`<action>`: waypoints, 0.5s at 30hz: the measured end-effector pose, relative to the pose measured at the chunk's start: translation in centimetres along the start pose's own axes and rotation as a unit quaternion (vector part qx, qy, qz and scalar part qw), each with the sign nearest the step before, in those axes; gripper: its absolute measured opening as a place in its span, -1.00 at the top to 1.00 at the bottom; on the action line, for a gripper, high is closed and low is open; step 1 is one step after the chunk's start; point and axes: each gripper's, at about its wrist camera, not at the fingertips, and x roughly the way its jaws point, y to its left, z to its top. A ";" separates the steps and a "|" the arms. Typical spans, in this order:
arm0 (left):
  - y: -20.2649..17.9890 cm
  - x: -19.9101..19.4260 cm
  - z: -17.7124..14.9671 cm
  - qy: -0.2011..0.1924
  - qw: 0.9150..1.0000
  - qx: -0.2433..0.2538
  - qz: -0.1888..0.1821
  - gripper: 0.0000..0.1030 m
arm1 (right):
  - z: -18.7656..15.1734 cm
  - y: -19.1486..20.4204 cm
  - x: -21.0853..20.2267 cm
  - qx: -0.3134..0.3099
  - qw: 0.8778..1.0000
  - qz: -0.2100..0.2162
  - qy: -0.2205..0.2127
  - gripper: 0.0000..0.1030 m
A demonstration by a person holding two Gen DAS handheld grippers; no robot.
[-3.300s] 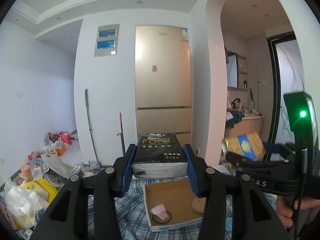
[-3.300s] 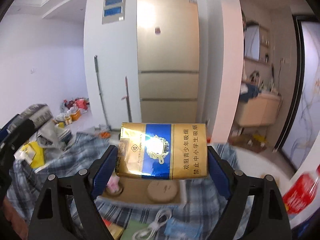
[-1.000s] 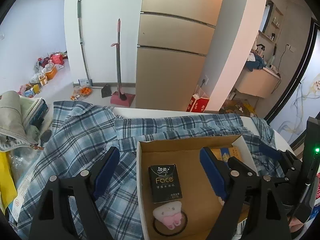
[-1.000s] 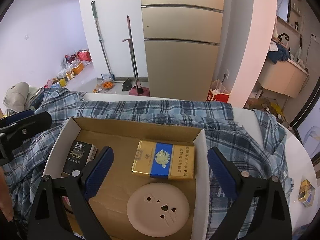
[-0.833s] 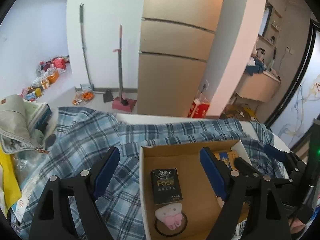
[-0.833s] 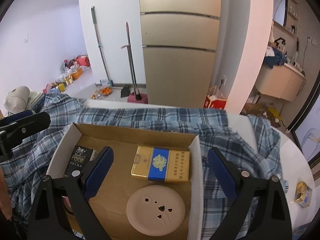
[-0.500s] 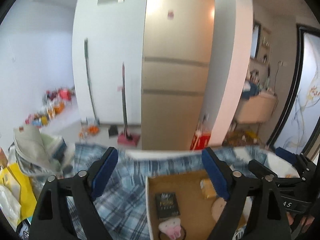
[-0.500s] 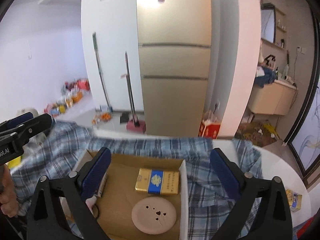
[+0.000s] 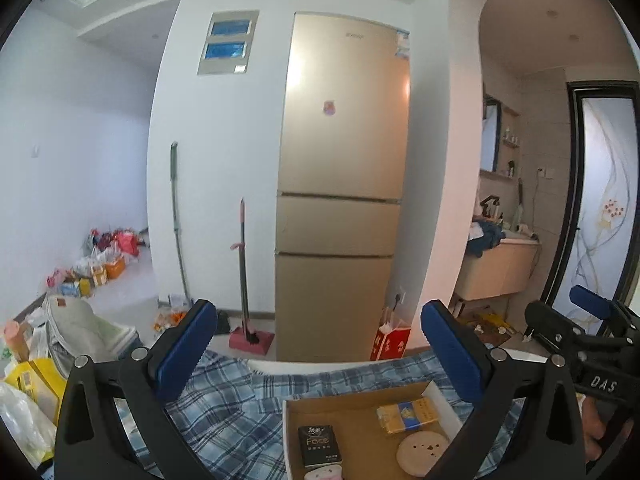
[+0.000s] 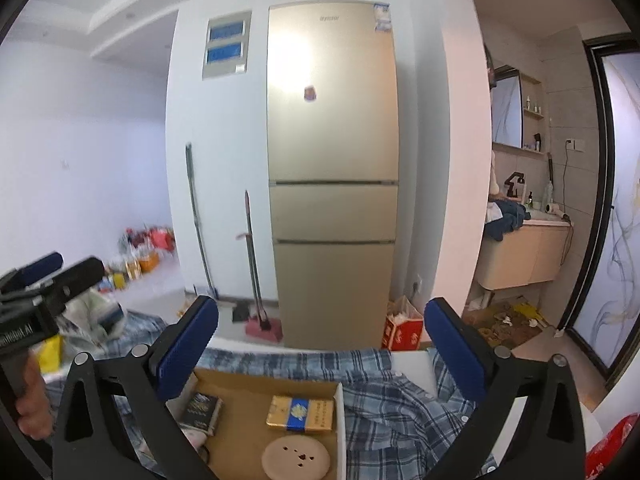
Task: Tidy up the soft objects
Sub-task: 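Raise both tools up away from the box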
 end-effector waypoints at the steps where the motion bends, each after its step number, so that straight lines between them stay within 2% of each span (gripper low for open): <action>1: -0.2 -0.7 0.2 -0.007 1.000 0.000 -0.002 -1.00 | 0.3 -0.1 -0.6 0.002 1.000 0.004 -0.007 -1.00; 6: -1.4 -4.9 1.4 -0.053 0.998 -0.009 -0.025 -1.00 | 1.6 0.4 -4.1 -0.011 0.998 -0.007 -0.054 -1.00; 12: -3.7 -9.5 2.2 -0.097 0.995 0.014 -0.025 -1.00 | 1.5 0.3 -9.7 -0.039 0.995 -0.048 -0.078 -1.00; 15: -4.4 -11.2 2.4 -0.087 0.995 0.013 -0.042 -1.00 | 1.2 0.1 -11.8 -0.038 0.993 -0.060 -0.090 -1.00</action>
